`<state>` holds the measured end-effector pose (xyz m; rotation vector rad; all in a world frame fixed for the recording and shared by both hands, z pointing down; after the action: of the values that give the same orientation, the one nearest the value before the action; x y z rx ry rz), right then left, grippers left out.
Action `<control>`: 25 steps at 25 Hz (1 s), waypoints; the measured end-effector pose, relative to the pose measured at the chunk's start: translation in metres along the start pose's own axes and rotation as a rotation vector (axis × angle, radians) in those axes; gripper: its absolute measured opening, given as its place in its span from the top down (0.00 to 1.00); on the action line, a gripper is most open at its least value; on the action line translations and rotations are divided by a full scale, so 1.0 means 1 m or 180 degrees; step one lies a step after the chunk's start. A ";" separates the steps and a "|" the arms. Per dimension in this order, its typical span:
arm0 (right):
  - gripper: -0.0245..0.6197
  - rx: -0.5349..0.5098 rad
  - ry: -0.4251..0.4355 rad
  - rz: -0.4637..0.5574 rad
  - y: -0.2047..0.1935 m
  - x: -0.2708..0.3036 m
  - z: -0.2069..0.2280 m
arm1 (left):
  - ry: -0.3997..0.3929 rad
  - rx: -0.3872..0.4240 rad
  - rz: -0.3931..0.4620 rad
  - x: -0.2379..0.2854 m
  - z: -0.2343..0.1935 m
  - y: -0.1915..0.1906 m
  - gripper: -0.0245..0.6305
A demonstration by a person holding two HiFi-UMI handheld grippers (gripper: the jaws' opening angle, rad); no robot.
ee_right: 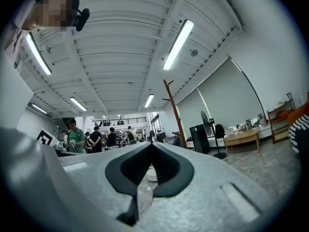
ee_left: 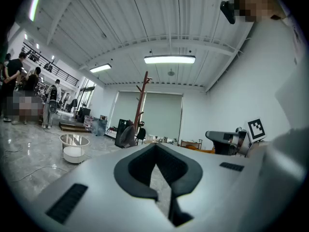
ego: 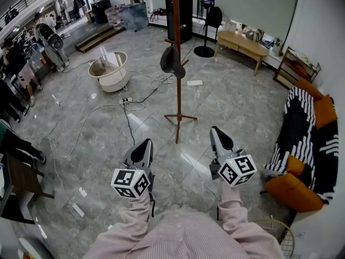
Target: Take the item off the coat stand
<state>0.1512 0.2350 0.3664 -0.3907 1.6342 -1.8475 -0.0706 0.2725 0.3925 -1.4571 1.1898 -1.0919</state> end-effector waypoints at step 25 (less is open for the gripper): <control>0.95 0.0040 0.0059 0.0001 -0.005 -0.024 0.013 | 0.0070 0.0174 0.0164 -0.001 0.021 0.008 0.96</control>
<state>0.1756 0.2403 0.3776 -0.3689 1.6341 -1.8653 -0.0515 0.2750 0.3809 -1.3686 1.1975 -1.0995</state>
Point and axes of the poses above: the fingertips, and each gripper's own axes: x forward along the fingers, z to its right, y out of its top, the point moved 1 cm from there along -x, backward along the fingers, and after that the axes turned 14 degrees about y, right-handed, at the moved point
